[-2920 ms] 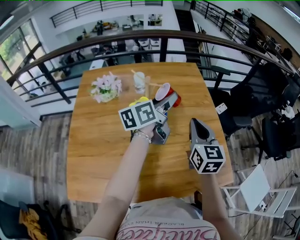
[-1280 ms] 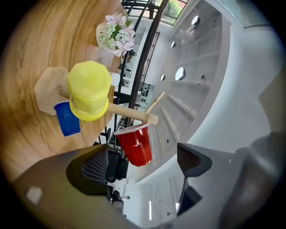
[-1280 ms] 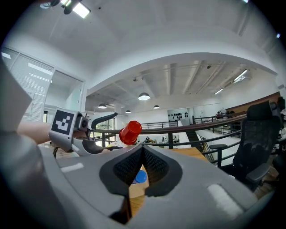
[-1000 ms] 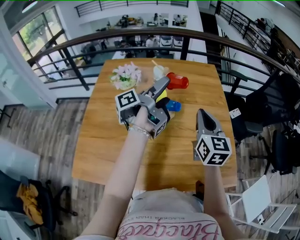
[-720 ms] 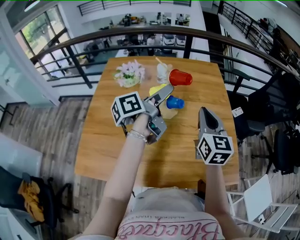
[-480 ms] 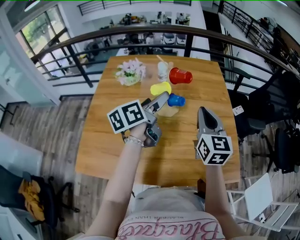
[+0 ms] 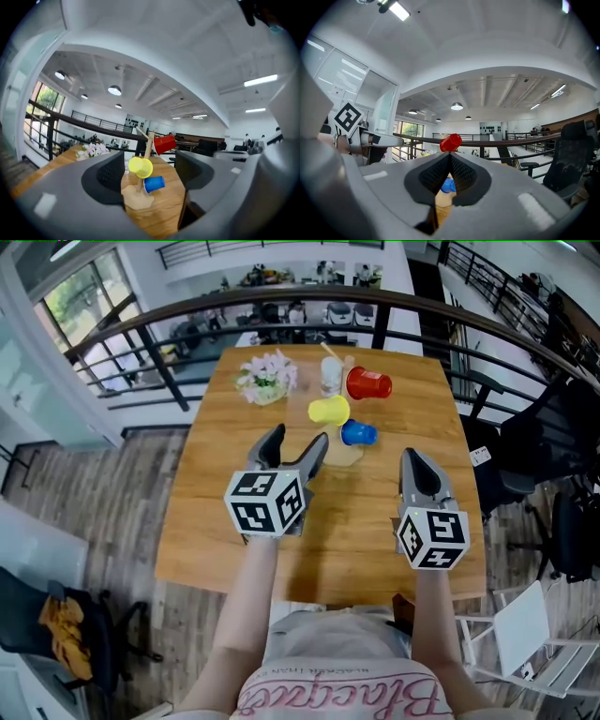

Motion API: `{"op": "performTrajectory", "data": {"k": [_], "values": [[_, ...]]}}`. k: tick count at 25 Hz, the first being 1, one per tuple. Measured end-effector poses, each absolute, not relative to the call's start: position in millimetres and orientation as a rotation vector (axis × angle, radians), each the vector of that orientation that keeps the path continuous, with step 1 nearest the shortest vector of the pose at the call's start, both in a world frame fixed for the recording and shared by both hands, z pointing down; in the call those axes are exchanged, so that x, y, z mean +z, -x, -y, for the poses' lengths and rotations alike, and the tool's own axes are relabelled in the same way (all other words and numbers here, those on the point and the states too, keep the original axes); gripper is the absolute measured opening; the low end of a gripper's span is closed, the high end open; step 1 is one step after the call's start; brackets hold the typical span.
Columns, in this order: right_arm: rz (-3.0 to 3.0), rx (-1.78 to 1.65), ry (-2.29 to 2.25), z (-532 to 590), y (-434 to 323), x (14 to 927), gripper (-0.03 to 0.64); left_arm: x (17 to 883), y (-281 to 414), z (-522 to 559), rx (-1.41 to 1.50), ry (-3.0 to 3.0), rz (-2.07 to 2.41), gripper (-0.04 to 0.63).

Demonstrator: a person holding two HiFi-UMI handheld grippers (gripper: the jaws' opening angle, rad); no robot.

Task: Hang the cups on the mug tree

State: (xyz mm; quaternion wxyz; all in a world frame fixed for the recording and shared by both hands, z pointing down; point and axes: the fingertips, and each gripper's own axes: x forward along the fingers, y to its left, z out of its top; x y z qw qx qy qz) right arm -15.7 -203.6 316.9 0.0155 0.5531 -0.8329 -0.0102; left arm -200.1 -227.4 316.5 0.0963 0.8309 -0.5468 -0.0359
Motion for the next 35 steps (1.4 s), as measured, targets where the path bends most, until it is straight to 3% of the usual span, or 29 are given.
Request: {"op": "performTrajectory", "data": {"k": [6, 11, 35], "values": [[2.599, -0.086, -1.729, 189.4, 20.8, 304.0, 0.002, 297.4, 217.3, 209.4, -0.097, -2.603, 1.823, 0.243], [2.575, -0.133, -1.798, 177.3, 16.4, 292.4, 0.002, 290.6, 231.5, 199.7, -0.041, -2.644, 1.956, 0.015], [2.587, -0.238, -1.728, 186.8, 2.2, 266.8, 0.000, 249.7, 236.4, 194.4, -0.053, -2.643, 2.134, 0.012]]}}
